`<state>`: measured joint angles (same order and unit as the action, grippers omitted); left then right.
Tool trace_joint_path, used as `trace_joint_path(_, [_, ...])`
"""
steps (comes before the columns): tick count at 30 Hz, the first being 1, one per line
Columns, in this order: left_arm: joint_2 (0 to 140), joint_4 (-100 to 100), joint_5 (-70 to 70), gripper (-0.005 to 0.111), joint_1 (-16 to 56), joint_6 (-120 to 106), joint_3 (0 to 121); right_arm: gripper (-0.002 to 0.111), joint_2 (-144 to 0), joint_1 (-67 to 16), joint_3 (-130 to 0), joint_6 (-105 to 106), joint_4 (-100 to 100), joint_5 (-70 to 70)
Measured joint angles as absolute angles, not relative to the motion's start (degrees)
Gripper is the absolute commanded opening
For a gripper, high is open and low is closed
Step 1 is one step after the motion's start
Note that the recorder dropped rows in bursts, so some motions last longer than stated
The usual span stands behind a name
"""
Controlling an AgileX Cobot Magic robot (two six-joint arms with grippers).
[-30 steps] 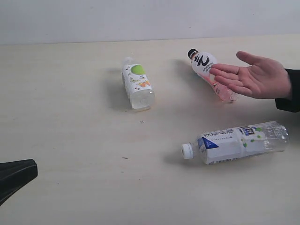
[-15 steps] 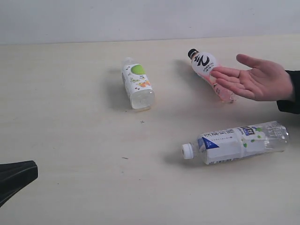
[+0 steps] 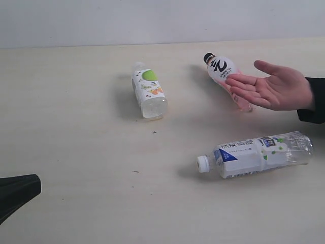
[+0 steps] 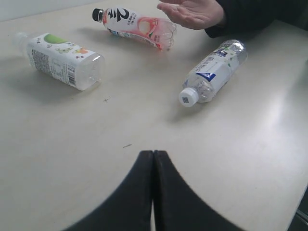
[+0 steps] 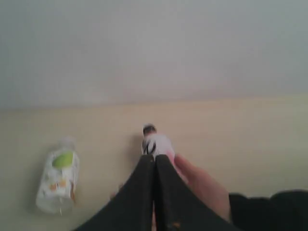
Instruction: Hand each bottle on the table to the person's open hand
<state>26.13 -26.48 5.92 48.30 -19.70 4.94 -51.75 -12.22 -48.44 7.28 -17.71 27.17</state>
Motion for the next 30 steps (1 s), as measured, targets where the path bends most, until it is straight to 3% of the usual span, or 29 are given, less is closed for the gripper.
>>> trace_joint_path(5, [26.1, -26.5, 5.9, 0.0, 48.3, -19.7, 4.9, 0.0, -65.0, -12.8, -58.0, 14.8, -16.9, 43.4])
trace_joint_path(10, [26.1, -26.5, 5.9, 0.0, 48.3, -19.7, 4.9, 0.0, -72.1, -18.3, -62.0, 30.5, -16.7, 50.4])
trace_joint_path(17, [26.1, -26.5, 5.9, 0.0, 48.3, -19.7, 4.9, 0.0, -73.8, -26.1, -62.2, 53.0, -14.4, 57.6])
trace_joint_path(30, [26.1, -26.5, 5.9, 0.0, 48.3, -19.7, 4.9, 0.004, -73.8, -27.5, -62.2, 57.3, -7.6, 67.5])
